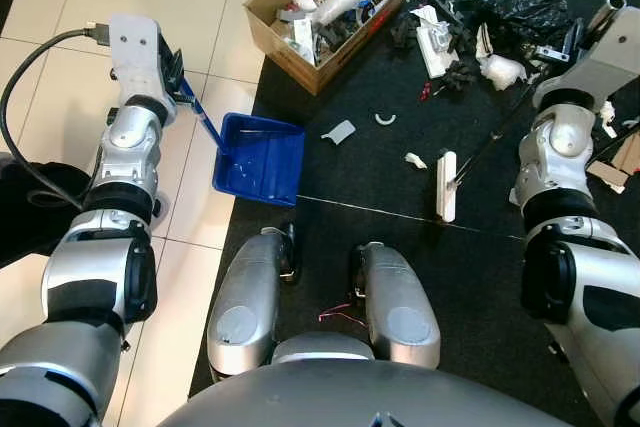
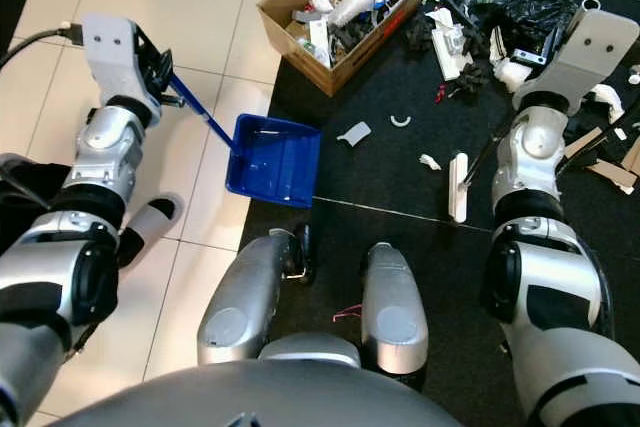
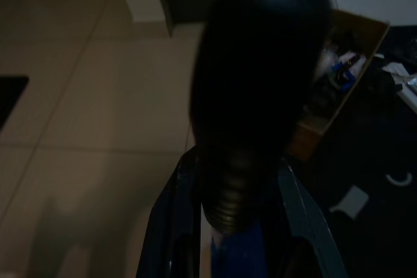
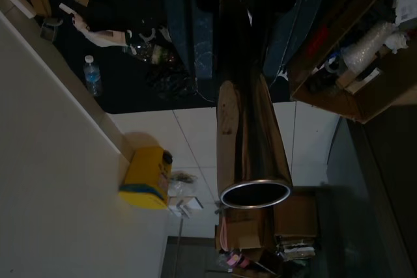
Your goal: Sweep floor
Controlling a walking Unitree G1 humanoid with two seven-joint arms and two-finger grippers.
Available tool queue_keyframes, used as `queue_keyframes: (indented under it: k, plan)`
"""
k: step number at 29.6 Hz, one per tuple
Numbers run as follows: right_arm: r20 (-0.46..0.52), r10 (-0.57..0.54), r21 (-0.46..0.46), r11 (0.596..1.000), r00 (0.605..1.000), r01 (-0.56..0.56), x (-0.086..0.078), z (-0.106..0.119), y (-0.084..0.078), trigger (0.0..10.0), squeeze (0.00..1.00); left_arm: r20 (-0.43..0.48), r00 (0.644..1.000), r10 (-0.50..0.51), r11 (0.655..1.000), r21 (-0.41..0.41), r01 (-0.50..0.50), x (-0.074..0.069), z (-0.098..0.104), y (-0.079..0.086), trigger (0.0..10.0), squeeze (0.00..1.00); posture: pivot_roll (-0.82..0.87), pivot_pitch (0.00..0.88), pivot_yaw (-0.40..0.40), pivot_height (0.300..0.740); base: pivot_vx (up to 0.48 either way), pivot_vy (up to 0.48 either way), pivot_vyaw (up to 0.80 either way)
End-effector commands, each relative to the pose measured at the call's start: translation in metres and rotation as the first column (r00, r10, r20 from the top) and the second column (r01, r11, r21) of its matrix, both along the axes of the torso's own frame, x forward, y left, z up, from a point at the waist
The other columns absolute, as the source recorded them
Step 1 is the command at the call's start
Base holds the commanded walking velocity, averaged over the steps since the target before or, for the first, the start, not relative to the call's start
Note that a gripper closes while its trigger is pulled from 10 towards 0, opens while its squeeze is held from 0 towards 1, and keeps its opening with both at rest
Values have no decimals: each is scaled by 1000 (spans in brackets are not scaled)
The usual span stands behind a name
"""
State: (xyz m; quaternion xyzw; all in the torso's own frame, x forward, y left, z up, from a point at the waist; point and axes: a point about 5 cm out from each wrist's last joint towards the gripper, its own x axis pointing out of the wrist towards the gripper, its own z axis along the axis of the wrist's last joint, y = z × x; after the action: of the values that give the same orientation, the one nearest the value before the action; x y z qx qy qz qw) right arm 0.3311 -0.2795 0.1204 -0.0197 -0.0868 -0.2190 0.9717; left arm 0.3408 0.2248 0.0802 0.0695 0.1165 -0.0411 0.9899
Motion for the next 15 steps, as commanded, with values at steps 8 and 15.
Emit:
queue_keyframes:
  k: [8,15]
  plan:
    - [23,-18,-2,1000,1000,18,2,7,-5,10000,0,-252,967,27,999,-29,-35,-11,-21,11,10000,0,47,166,62,740,0,0,0]
    - [28,-27,1,1000,999,27,0,7,-7,10000,0,-325,945,43,996,-59,-66,-9,-13,17,10000,0,45,158,68,740,0,0,0]
